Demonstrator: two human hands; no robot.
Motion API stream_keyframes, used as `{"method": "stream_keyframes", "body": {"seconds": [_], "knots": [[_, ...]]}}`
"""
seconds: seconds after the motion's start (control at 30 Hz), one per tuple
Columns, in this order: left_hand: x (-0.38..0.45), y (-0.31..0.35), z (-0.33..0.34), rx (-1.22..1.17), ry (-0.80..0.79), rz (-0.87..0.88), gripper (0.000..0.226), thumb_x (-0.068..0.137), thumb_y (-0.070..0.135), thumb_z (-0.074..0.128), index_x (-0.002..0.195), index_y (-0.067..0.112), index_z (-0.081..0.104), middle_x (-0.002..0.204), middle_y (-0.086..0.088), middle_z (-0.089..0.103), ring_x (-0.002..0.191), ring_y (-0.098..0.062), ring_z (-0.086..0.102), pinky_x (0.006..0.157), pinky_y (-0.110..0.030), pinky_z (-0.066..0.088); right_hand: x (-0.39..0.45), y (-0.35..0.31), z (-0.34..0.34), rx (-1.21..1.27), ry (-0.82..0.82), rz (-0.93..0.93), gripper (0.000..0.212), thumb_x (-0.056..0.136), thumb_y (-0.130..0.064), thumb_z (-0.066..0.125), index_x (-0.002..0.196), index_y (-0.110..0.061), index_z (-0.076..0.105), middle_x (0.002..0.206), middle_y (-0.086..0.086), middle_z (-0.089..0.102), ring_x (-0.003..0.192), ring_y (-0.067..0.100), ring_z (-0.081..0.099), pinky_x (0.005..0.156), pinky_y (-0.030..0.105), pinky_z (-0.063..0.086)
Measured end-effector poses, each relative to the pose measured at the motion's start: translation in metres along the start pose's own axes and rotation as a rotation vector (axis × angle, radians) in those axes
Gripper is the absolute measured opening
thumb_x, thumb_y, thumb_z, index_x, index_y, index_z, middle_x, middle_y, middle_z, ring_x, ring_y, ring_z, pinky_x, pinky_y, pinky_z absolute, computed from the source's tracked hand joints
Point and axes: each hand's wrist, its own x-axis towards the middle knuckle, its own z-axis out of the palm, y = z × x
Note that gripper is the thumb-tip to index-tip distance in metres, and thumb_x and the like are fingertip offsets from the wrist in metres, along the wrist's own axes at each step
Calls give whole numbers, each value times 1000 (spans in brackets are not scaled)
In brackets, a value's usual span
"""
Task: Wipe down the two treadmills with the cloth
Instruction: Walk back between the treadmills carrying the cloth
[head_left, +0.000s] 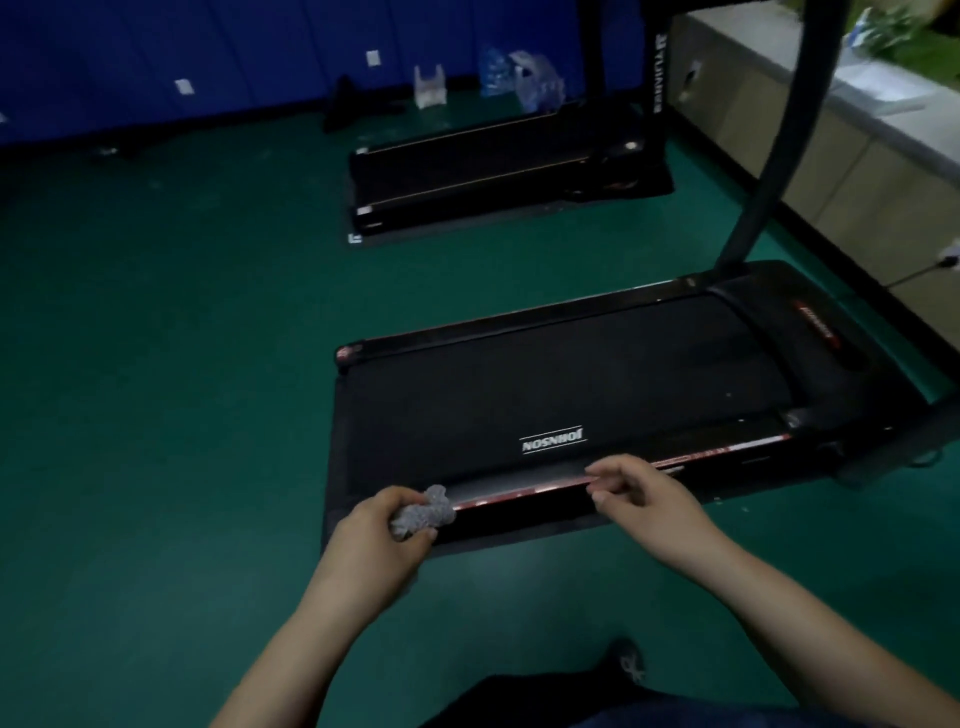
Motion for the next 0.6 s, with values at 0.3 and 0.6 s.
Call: {"method": "stream_keyframes", "body": {"seconds": [0.3,0.6], "knots": [[-50,-157,-97,-282,112,-248,22,82,18,69,98,33,65,78,8,73,65,-4,69,61,-23,52,-5,-67,167,-34,-161,-54,20,88,-17,65,98,-34,63,94,-3,68,90,27,65,85,39,52],[4,-243,-176,-387,246,-359,22,83,17,70,99,31,64,76,10,70,61,2,64,54,-12,46,83,-152,268,-106,-332,-144,19,88,-20,65,97,-36,63,95,-3,68,90,23,65,86,37,53]]}}
